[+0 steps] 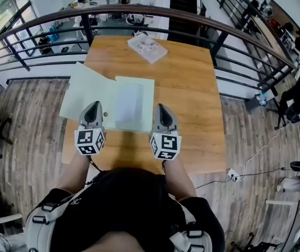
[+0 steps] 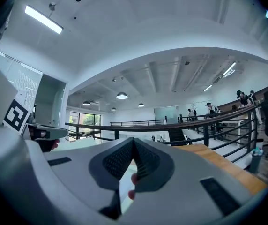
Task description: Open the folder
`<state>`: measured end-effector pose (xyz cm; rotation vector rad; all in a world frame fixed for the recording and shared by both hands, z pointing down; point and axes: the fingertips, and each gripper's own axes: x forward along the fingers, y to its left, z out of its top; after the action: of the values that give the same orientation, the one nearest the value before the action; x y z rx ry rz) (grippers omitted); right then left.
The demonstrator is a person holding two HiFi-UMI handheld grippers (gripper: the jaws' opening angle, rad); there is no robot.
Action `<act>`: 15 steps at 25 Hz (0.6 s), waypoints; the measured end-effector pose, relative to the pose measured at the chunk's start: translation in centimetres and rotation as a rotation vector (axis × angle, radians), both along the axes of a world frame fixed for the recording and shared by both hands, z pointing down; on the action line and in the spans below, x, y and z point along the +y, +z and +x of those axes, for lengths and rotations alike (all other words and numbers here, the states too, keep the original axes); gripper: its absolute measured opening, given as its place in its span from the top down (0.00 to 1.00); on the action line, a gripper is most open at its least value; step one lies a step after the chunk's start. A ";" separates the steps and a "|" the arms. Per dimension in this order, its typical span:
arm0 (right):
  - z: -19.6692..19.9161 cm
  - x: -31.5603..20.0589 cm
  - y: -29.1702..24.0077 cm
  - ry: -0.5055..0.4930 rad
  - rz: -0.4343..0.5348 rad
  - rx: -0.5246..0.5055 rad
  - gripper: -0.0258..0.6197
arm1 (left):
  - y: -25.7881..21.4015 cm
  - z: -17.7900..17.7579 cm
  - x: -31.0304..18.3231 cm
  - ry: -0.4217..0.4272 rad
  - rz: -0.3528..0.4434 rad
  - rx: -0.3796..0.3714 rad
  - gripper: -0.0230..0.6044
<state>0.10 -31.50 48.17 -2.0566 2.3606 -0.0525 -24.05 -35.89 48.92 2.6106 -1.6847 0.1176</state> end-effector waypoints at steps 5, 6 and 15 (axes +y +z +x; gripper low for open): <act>0.3 0.0 -0.1 0.010 0.002 0.000 0.95 | 0.0 0.3 0.1 0.024 -0.008 -0.003 0.96; 0.3 0.0 -0.1 0.010 0.000 -0.001 0.95 | 0.0 0.3 0.1 0.026 -0.011 -0.003 0.96; 0.2 0.0 0.5 0.009 -0.016 -0.004 0.95 | -0.7 0.7 0.8 0.039 0.023 -0.027 0.96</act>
<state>0.34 -31.55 48.64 -2.0712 2.3563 -0.0757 -23.31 -35.12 48.23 2.6713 -1.6531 0.1361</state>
